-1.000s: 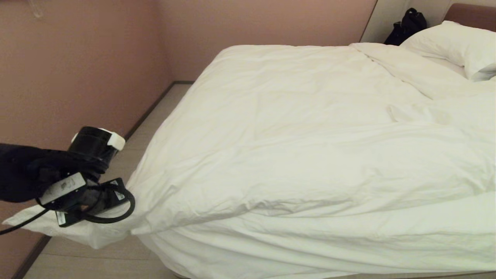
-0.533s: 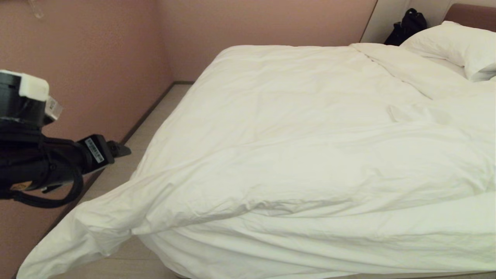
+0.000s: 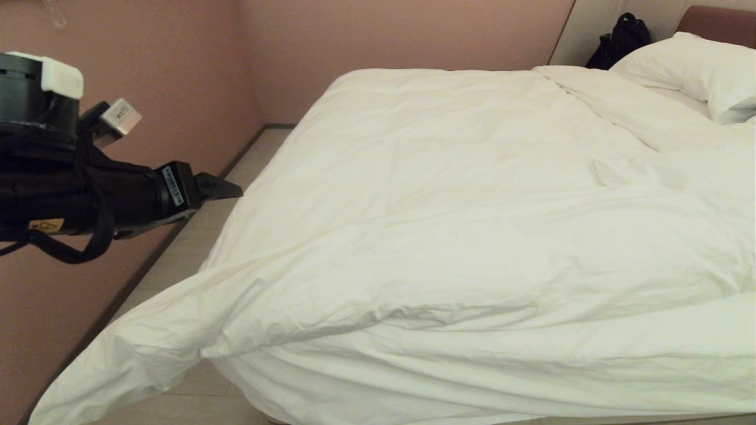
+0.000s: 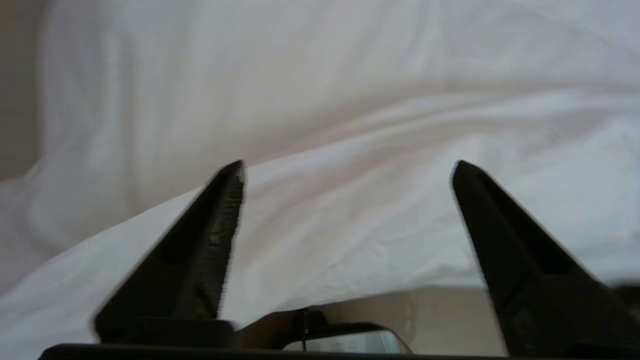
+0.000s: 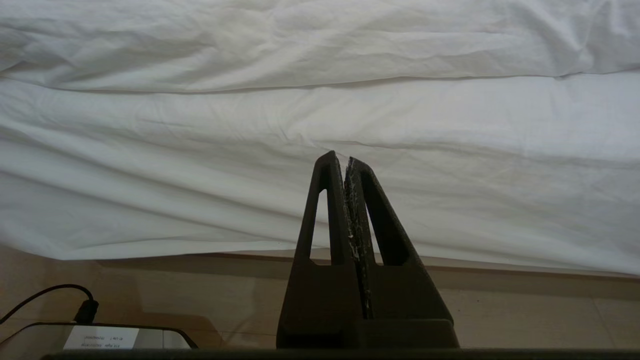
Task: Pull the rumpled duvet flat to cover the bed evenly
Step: Flatten the corners of the folded blanket
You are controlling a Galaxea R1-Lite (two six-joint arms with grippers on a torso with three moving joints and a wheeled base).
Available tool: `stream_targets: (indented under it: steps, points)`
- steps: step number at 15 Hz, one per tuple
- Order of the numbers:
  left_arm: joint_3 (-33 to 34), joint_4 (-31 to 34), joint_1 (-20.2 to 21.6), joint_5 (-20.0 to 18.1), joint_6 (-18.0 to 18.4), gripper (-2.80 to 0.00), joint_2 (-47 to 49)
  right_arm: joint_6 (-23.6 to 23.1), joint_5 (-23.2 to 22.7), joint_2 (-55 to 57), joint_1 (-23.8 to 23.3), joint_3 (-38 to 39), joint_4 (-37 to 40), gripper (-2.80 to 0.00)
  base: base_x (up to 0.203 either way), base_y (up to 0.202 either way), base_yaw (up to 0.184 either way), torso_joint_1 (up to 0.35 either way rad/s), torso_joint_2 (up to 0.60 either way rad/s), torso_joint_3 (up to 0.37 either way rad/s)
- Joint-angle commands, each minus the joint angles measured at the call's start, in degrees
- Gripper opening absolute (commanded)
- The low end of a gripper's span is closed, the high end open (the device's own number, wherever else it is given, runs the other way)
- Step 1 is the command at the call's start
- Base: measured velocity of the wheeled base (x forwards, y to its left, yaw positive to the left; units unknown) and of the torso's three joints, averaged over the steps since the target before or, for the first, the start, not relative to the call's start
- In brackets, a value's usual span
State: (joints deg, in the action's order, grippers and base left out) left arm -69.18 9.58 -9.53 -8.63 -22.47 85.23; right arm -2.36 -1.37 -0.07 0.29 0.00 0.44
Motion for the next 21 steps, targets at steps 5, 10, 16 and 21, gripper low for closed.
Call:
stream_targets:
  steps: [5, 10, 16, 21]
  points:
    - [-4.73, -0.09, 0.22, -4.82, 3.14, -2.80, 5.65, -0.01, -0.04, 0.07, -0.03, 0.00, 0.00, -2.80, 0.000, 0.000, 0.000, 0.000, 0.00, 0.000]
    - [-5.32, -4.75, 0.30, -5.20, 13.24, -2.80, 10.27, -0.01, -0.04, 0.07, 0.06, 0.00, 0.00, -2.80, 0.000, 0.000, 0.000, 0.000, 0.00, 0.000]
    - [-13.39, -3.68, 0.16, -11.85, 26.70, -2.80, 17.87, -0.01, -0.04, 0.07, 0.06, 0.00, 0.00, -2.80, 0.000, 0.000, 0.000, 0.000, 0.00, 0.000]
    - [-15.46, -1.41, -0.49, -17.04, 38.29, -2.80, 20.51, -0.01, -0.04, 0.07, 0.06, 0.00, 0.00, -2.80, 0.000, 0.000, 0.000, 0.000, 0.00, 0.000]
